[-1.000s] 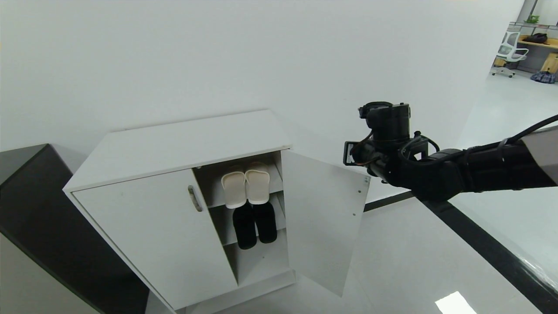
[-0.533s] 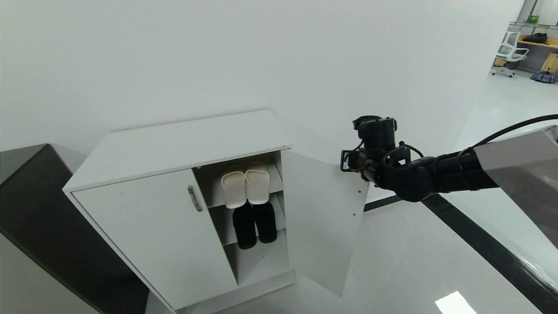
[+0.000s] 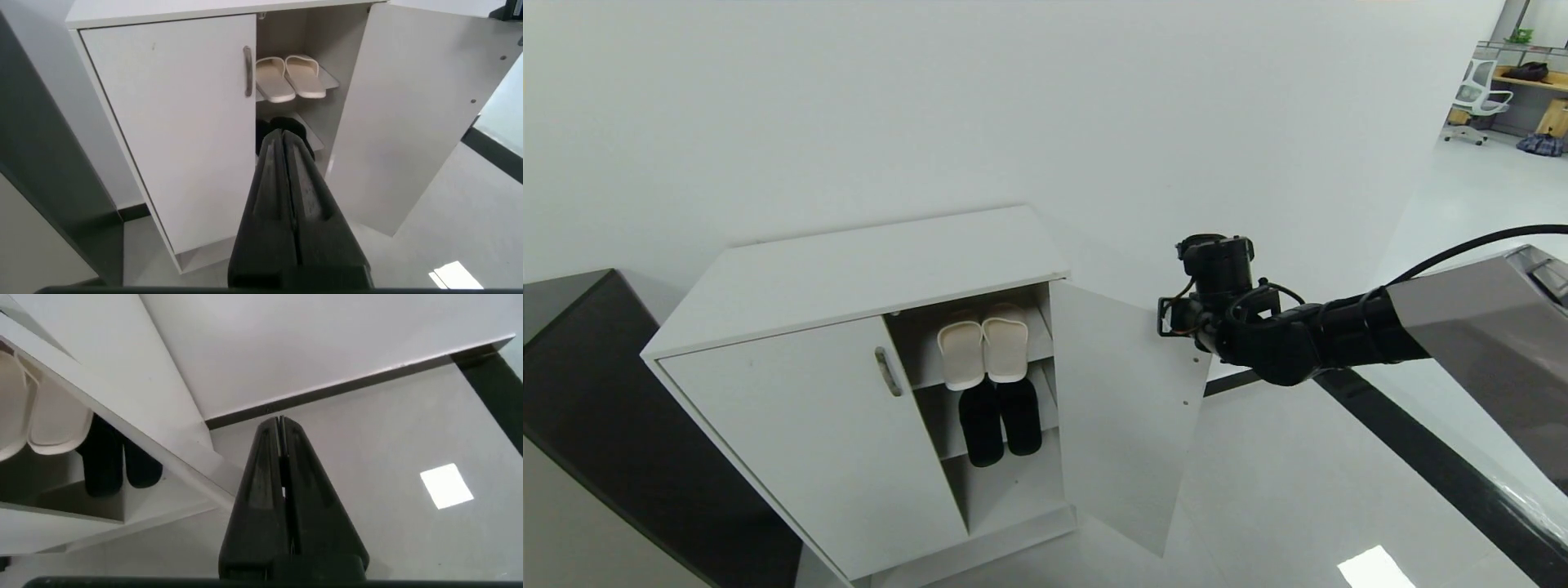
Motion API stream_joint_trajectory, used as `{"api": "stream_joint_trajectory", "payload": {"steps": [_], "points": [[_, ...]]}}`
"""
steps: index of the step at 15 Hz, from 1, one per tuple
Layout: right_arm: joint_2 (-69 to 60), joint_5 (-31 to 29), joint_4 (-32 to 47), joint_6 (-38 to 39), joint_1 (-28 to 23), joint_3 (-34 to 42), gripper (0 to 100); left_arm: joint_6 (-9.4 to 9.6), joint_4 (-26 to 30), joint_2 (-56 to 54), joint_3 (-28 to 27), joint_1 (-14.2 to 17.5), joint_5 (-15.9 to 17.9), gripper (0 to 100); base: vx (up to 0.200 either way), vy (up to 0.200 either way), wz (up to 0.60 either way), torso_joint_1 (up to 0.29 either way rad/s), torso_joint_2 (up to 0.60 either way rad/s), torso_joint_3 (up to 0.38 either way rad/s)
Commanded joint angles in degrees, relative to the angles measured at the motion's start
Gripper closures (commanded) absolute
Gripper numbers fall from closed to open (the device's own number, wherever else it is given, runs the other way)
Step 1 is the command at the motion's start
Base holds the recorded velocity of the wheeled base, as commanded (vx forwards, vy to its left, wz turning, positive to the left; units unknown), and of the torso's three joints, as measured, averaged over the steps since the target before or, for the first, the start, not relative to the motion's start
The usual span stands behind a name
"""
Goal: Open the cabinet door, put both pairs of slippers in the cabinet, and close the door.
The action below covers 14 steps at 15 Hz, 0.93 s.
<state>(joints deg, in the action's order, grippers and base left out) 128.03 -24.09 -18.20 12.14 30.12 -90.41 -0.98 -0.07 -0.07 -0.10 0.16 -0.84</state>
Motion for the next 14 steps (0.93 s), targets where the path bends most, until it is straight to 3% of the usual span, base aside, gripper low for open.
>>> {"api": "stream_joint_trajectory", "payload": {"steps": [1,10,14], "points": [[-1.6,0.0,0.3,0.0,1.4,1.2,100,0.01,0.0,0.1,0.0,0.0,0.0,100,0.0,0.0,0.0,0.0,0.0,0.0],[-9.7,0.1,-5.1,0.1,14.3,15.7,100,0.01,0.0,0.1,0.0,0.0,0.0,100,0.0,0.0,0.0,0.0,0.0,0.0],[-12.7,6.0,-10.9,-3.0,15.4,22.9,100,0.01,0.0,0.1,0.0,0.0,0.0,100,0.0,0.0,0.0,0.0,0.0,0.0]]}}
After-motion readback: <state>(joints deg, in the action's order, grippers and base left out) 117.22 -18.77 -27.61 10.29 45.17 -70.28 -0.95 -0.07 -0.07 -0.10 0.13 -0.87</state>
